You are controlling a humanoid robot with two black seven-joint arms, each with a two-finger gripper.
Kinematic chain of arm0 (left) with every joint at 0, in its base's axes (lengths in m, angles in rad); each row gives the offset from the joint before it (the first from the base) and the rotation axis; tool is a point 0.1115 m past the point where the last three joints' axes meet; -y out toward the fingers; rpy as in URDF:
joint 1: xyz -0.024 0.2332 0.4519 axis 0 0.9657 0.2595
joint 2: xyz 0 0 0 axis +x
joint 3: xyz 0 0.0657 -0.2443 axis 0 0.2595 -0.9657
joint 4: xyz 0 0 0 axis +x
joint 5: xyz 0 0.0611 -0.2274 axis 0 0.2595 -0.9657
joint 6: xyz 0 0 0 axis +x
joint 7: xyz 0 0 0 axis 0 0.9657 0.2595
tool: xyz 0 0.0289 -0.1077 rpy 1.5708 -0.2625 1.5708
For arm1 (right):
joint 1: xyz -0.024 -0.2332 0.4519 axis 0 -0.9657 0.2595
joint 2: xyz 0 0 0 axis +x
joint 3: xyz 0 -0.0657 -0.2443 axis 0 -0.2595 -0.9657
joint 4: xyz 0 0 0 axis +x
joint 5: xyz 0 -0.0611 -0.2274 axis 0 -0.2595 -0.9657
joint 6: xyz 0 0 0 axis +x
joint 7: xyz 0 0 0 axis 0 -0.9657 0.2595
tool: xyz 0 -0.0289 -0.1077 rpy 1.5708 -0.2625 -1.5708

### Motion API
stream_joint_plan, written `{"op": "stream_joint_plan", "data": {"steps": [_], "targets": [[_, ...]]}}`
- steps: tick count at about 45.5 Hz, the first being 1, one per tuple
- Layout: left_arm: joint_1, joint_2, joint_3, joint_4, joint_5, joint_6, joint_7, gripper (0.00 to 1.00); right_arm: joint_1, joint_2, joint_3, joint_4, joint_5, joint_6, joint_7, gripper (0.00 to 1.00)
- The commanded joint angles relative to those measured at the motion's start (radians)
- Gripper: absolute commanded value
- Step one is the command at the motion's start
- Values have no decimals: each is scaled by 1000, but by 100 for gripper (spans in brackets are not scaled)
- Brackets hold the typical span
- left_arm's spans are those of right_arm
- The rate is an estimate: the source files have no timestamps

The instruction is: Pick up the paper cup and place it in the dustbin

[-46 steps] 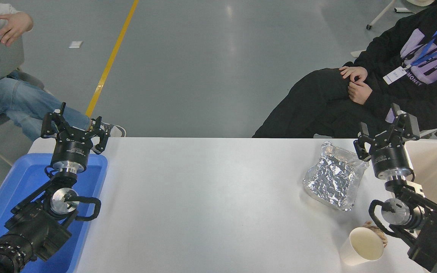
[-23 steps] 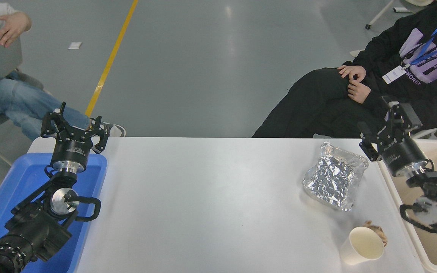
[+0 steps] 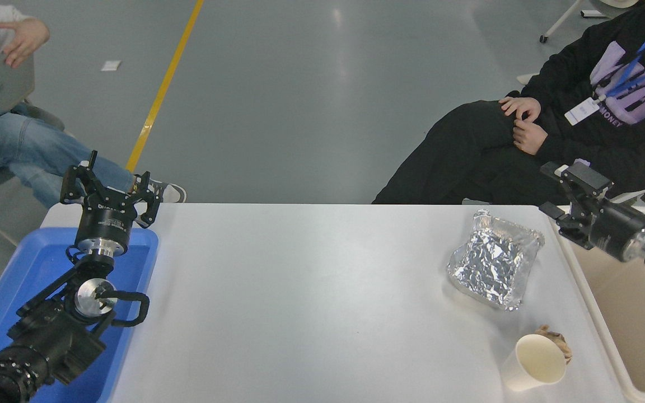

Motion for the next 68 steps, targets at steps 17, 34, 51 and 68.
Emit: {"op": "stream_joint_plan", "data": {"steps": [17, 34, 51, 68], "targets": [[0, 0, 0, -1, 0, 0, 0, 99, 599, 382, -600, 240, -183, 519, -391, 100], [0, 0, 0, -1, 0, 0, 0, 99, 883, 487, -549, 364, -147, 591, -721, 100], [0, 0, 0, -1, 1, 0, 0, 99, 1003, 490, -547, 463, -150, 591, -725, 100], [0, 0, 0, 1, 0, 0, 0, 99, 1046, 479, -567, 483, -151, 591, -725, 100]]}}
